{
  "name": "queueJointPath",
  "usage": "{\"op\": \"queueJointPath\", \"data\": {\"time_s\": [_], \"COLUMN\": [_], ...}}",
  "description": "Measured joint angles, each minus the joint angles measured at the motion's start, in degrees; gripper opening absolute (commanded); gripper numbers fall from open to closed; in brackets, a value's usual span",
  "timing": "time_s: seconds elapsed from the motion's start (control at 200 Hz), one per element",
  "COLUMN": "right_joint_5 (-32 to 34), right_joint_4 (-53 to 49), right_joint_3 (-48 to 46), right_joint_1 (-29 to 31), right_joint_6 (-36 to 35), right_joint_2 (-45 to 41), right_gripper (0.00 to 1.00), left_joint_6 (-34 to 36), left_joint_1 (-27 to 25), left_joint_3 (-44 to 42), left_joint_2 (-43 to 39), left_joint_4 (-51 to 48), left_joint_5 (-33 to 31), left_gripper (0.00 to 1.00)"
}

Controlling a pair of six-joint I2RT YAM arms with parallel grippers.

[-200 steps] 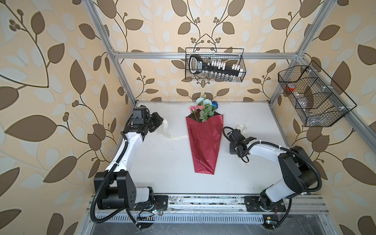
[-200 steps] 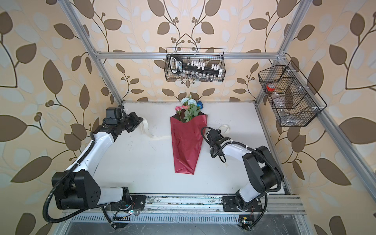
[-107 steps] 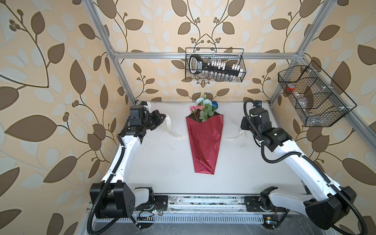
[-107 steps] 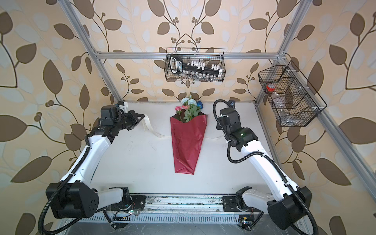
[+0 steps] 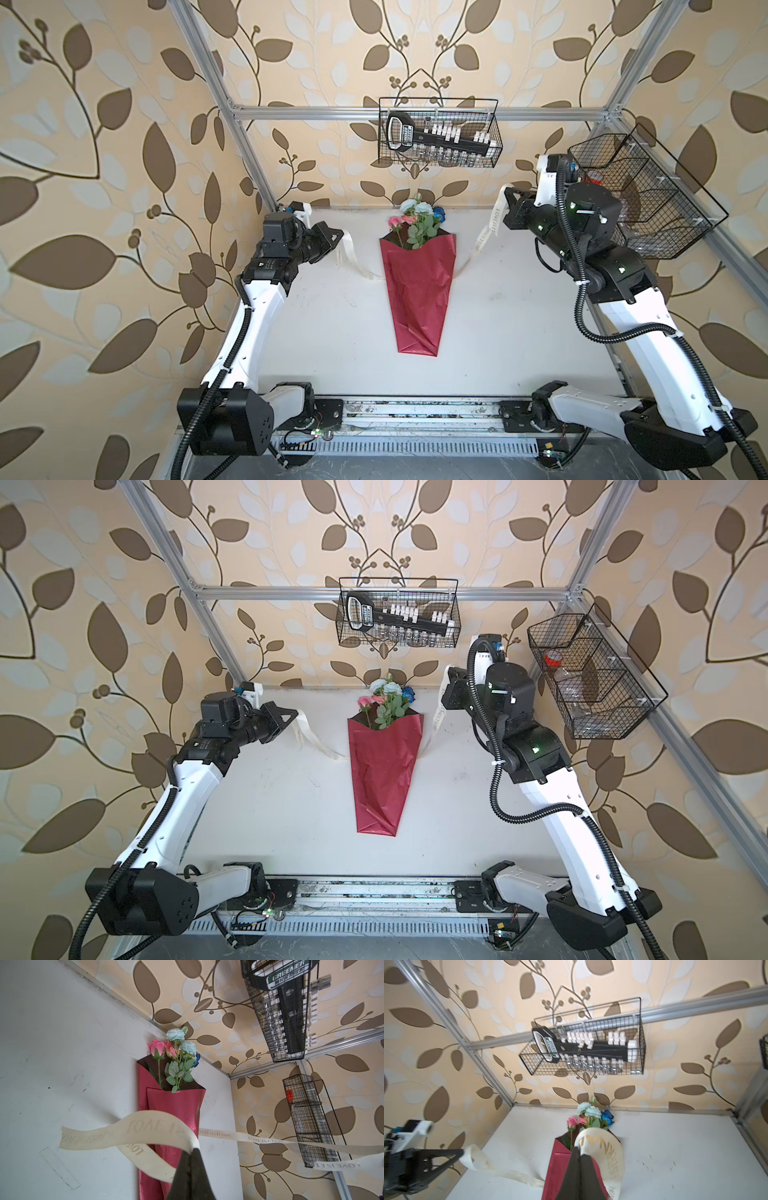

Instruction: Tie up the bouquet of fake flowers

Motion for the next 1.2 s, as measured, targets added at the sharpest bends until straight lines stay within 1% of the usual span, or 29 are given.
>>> {"op": "queueJointPath", "data": {"time_s": [0.135, 0.205, 0.3, 0.495, 0.685, 0.83, 0.97, 1.06, 1.18, 1.2], "right_joint_5": [-7.41, -11.87, -16.06, -21.11, -25.42, -29.4, -34.1, -36.54, -39.39, -39.93], "right_joint_4": [3.67, 6.19, 9.55, 16.44, 24.06, 28.24, 29.75, 29.7, 29.07, 29.03], "right_joint_3": [0.17, -0.15, -0.17, 0.66, 4.15, 10.75, 18.32, 20.9, 20.5, 19.89], "right_joint_1": [0.02, 0.26, 1.64, 6.51, 9.33, 12.17, 15.26, 17.14, 19.43, 19.82], "right_joint_6": [1.16, 2.64, 4.37, 7.17, 12.07, 15.87, 18.73, 19.5, 19.87, 19.96], "right_joint_2": [4.39, 8.55, 14.38, 24.92, 35.98, 46.38, 55.8, 59.49, 61.22, 61.2], "right_gripper": [0.0, 0.0, 0.0, 0.0, 0.0, 0.0, 0.0, 0.0, 0.0, 0.04], "left_joint_6": [0.72, 1.46, 2.91, 8.48, 14.25, 16.9, 19.52, 20.72, 21.86, 22.03], "left_joint_1": [-1.9, -3.1, -5.31, -11.15, -13.14, -14.53, -16.59, -17.2, -17.2, -17.2], "left_joint_3": [0.04, 0.04, 0.04, 0.02, -2.14, -5.27, -8.57, -9.03, -9.09, -9.09], "left_joint_2": [-0.31, -0.39, -0.52, -2.03, -5.22, -5.79, -6.38, -6.54, -6.6, -6.6], "left_joint_4": [0.02, 0.04, 0.11, 1.14, 4.31, 7.43, 9.62, 10.1, 10.51, 10.51], "left_joint_5": [0.17, 0.24, 0.35, 0.66, 2.25, 5.14, 8.22, 9.18, 9.09, 9.07], "left_gripper": [0.0, 0.0, 0.0, 0.0, 0.0, 0.0, 0.0, 0.0, 0.0, 0.0]}}
